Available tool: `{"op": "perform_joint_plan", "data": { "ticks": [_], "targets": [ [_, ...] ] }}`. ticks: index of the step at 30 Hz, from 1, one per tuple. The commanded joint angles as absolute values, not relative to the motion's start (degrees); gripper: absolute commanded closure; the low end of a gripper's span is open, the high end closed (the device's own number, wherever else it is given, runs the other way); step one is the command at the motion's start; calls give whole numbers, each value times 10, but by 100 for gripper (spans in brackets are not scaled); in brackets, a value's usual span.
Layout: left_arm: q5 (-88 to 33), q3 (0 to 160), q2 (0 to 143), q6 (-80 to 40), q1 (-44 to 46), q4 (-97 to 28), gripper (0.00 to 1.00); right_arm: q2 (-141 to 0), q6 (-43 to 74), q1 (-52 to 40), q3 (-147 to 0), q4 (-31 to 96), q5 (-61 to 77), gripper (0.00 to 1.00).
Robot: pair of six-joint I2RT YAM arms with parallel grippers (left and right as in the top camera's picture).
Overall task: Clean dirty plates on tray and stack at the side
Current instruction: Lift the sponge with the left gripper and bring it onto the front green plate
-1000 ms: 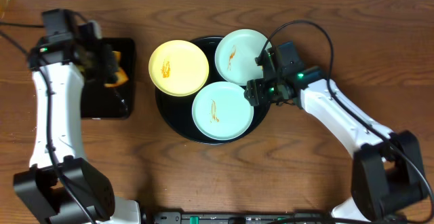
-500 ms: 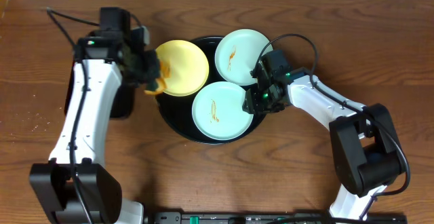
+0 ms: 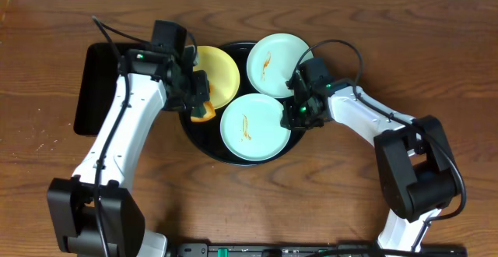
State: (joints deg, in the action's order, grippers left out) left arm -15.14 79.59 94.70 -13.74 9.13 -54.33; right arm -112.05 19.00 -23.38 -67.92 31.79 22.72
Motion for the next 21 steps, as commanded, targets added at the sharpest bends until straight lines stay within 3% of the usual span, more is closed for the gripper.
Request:
{"op": "perform_joint_plan", "data": {
  "ticks": [1,21],
  "targets": [
    [-159,791,943,-154,104,-531,92,-1136,199,-238,-689,316,244,96],
    [-152,727,957,-168,170,-429,93,-1136,204,-225,-689,341,260,99]
  ]
}}
